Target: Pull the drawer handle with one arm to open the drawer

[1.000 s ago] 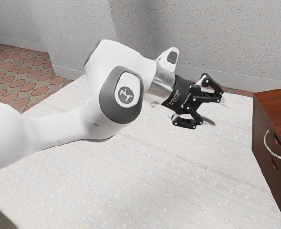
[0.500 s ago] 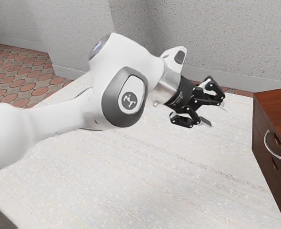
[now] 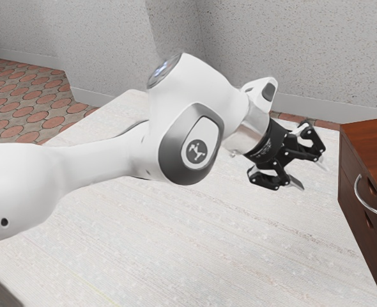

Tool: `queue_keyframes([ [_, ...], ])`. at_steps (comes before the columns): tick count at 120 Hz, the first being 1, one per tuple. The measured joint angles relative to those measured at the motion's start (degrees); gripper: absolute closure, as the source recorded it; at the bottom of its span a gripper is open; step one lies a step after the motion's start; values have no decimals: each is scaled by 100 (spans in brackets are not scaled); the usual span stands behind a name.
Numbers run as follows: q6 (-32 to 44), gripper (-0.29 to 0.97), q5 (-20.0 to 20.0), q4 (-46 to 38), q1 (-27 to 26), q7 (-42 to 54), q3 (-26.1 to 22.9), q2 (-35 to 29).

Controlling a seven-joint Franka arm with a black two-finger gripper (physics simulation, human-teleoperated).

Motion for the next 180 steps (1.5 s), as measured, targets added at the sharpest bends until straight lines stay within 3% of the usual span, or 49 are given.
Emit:
queue_keyframes([
  [30,-262,45,65,165,-109,-431,4,33],
  [82,-679,51,594,798,-175,-985,14,494],
  [180,-289,52,570,905,-446,-1385,-87,853],
])
